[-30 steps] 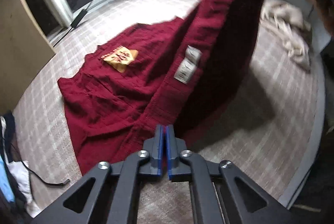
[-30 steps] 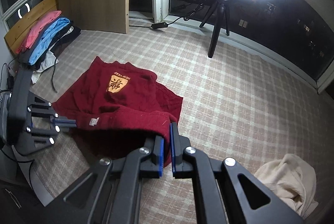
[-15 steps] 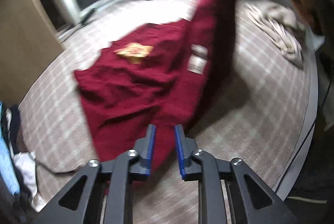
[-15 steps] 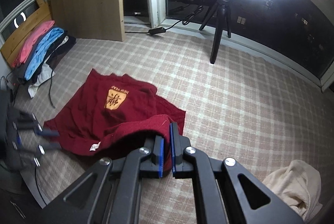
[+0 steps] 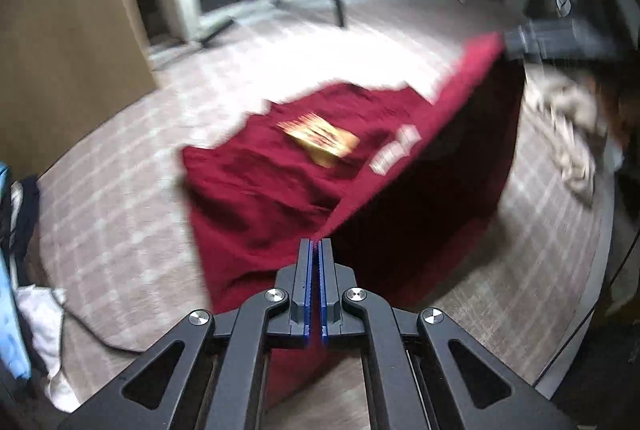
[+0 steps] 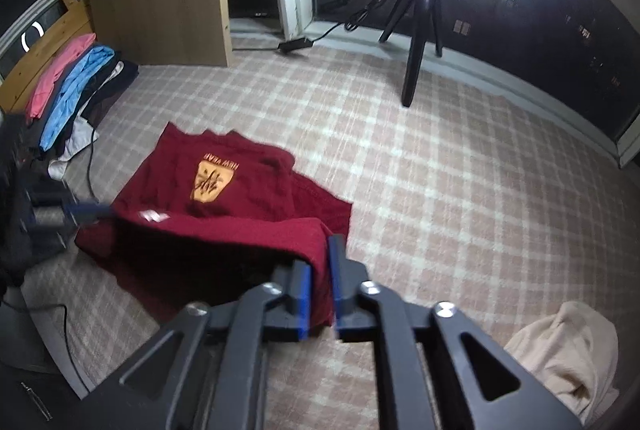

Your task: Fold clothes

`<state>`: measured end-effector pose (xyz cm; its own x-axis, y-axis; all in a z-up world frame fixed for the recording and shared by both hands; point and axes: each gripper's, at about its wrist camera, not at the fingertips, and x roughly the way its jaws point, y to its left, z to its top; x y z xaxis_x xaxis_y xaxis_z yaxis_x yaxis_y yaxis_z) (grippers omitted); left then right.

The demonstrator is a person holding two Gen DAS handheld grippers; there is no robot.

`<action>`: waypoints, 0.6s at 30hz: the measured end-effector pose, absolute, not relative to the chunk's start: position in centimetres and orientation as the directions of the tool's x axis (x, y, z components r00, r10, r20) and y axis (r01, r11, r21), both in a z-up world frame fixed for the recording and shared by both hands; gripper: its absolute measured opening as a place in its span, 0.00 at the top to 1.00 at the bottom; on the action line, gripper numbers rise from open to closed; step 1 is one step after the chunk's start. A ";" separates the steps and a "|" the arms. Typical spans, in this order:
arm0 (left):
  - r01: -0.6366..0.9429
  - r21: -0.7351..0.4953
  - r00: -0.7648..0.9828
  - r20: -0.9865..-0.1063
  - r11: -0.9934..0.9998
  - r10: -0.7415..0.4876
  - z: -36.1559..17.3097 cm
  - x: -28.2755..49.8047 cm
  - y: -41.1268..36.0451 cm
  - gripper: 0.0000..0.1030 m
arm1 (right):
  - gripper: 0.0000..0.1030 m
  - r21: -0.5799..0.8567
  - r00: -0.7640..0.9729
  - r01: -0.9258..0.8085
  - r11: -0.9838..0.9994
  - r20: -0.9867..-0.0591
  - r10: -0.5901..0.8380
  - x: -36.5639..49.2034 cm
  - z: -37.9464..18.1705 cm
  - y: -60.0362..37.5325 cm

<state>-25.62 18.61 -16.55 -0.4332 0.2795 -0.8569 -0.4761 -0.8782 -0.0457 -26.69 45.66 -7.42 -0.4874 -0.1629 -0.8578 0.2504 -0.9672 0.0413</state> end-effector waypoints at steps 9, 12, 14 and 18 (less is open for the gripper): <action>-0.272 -0.069 -0.487 -0.851 -0.960 0.199 -16.2 -25.4 9.8 0.99 | 0.55 0.130 -0.494 0.168 -0.977 -0.846 -0.198 -18.5 -11.7 42.6; -0.251 -0.074 -0.483 -0.855 -0.965 0.191 -16.5 -24.9 8.4 0.99 | 0.56 0.156 -0.458 0.150 -0.976 -0.864 -0.208 -17.7 -14.2 41.7; -0.250 -0.077 -0.483 -0.854 -0.965 0.193 -16.4 -24.7 8.3 1.00 | 0.56 0.127 -0.460 0.139 -0.982 -0.870 -0.178 -18.1 -15.0 41.4; -0.239 -0.125 -0.477 -0.849 -0.963 0.228 -16.3 -24.7 7.5 1.00 | 0.55 0.121 -0.431 0.142 -0.982 -0.886 -0.171 -19.0 -16.1 41.5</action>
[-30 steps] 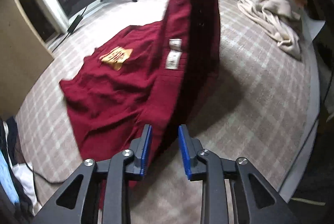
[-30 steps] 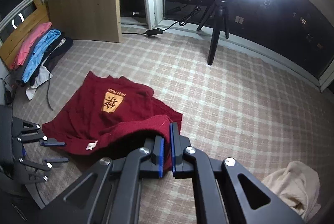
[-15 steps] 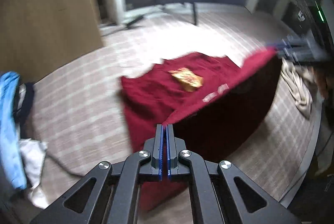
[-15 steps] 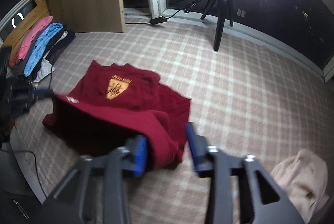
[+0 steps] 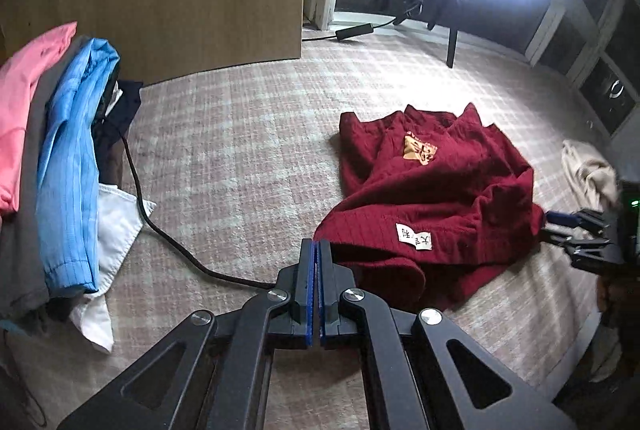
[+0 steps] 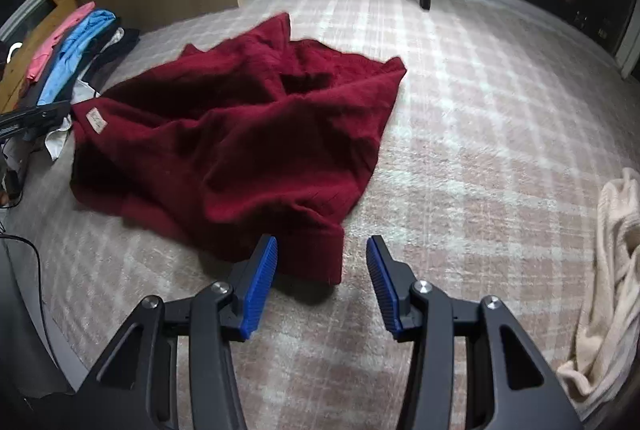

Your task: Fold clothes

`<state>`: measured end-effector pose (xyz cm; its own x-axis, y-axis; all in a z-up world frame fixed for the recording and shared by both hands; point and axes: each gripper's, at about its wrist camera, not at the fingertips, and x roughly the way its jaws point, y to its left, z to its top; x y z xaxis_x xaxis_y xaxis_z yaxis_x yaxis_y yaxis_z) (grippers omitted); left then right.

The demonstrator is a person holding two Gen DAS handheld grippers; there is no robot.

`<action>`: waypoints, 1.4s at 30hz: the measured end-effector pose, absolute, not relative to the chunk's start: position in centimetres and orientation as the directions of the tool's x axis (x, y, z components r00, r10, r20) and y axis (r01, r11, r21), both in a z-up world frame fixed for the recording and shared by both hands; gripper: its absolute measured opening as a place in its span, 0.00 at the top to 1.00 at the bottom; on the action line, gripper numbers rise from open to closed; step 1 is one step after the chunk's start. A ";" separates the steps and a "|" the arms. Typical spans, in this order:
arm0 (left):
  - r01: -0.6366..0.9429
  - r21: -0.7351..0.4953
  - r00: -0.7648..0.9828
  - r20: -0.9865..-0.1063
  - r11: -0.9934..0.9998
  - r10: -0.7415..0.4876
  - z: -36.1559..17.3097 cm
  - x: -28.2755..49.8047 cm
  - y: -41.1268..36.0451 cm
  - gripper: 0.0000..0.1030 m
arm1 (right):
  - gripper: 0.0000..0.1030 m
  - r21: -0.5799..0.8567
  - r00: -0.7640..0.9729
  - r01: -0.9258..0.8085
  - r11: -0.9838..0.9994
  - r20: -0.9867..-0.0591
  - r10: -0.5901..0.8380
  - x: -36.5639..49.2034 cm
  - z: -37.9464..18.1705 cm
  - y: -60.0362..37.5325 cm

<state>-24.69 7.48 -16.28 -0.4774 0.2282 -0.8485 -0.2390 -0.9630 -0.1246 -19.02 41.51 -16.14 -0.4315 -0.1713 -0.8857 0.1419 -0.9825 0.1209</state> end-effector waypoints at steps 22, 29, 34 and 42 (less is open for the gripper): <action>-0.224 -0.113 -0.674 -0.699 -0.968 0.238 -3.6 -24.7 4.3 1.00 | 0.95 -0.084 -0.654 0.349 -0.933 -0.735 -0.179 -22.8 -1.6 42.7; -0.316 -0.061 -0.663 -0.700 -0.947 0.266 -1.0 -21.4 5.8 1.00 | 0.95 -0.195 -0.730 0.254 -0.947 -0.681 -0.055 -19.8 7.3 46.0; -0.353 -0.097 -0.497 -0.823 -0.931 0.274 -9.5 -19.7 8.1 1.00 | 0.95 -0.091 -0.536 0.199 -0.976 -0.844 -0.030 -16.1 -3.7 49.1; -0.453 -0.111 -0.349 -0.891 -0.884 0.291 -18.2 -22.4 15.2 0.95 | 0.95 -0.046 -0.457 0.047 -0.998 -0.889 0.020 -16.3 -11.1 53.9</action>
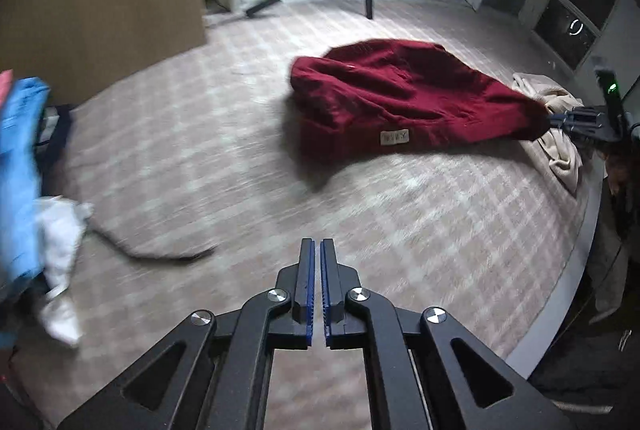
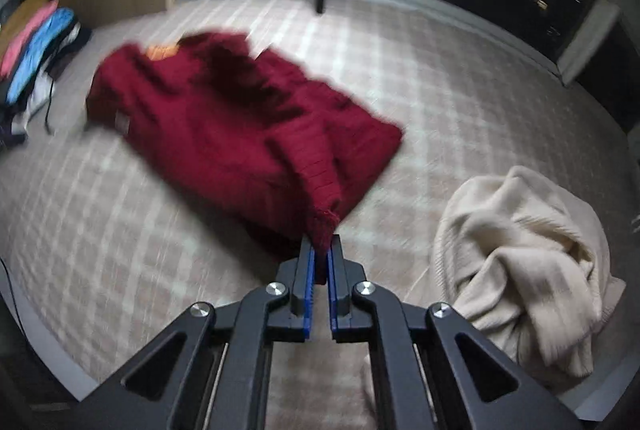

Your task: Fold clothes

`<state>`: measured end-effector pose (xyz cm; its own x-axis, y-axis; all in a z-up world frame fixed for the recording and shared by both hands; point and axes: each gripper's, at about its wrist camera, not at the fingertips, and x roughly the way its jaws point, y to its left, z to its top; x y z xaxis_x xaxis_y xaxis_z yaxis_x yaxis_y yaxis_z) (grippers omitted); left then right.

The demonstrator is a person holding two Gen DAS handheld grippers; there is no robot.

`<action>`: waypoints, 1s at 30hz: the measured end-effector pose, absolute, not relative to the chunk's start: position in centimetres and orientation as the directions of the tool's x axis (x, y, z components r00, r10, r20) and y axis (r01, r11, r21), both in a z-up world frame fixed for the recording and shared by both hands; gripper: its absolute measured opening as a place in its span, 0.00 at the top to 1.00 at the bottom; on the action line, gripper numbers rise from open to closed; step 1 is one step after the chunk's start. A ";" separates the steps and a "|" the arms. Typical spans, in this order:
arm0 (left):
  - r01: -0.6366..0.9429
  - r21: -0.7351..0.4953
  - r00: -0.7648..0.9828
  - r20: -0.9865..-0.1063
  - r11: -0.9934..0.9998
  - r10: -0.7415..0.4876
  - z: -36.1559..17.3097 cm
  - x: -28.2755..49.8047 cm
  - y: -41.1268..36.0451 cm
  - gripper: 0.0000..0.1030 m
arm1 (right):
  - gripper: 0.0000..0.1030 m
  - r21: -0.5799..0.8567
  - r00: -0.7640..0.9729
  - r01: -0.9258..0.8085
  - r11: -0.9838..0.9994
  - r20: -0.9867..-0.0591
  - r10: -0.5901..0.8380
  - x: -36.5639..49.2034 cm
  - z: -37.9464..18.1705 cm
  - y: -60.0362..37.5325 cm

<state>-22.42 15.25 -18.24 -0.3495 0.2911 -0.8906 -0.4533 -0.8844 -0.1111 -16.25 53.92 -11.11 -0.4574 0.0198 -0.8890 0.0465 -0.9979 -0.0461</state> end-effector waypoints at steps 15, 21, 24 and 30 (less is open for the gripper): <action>-0.522 0.015 -0.342 -0.920 -0.853 0.193 -22.4 -29.9 23.0 0.97 | 0.95 0.009 -0.454 0.073 -0.997 -0.890 -0.042 -20.8 -11.0 55.6; -0.497 -0.060 -0.393 -0.874 -0.866 0.286 -17.7 -29.1 19.8 0.97 | 0.95 0.030 -0.496 0.088 -0.996 -0.866 -0.070 -20.0 -8.9 56.3; -0.480 -0.112 -0.402 -0.854 -0.870 0.332 -14.3 -26.9 17.1 0.97 | 0.95 0.081 -0.534 0.095 -0.992 -0.837 -0.119 -17.9 -6.4 56.5; -0.428 -0.234 -0.350 -0.848 -0.873 0.398 -11.9 -20.5 11.3 0.97 | 0.95 0.175 -0.510 0.132 -0.976 -0.832 -0.218 -12.1 -4.6 53.9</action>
<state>-20.52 11.32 -11.89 -0.3496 0.3985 -0.8479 -0.4279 -0.8730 -0.2339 -12.14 53.88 -4.60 -0.5095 -0.2176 -0.8325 0.1315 -0.9758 0.1746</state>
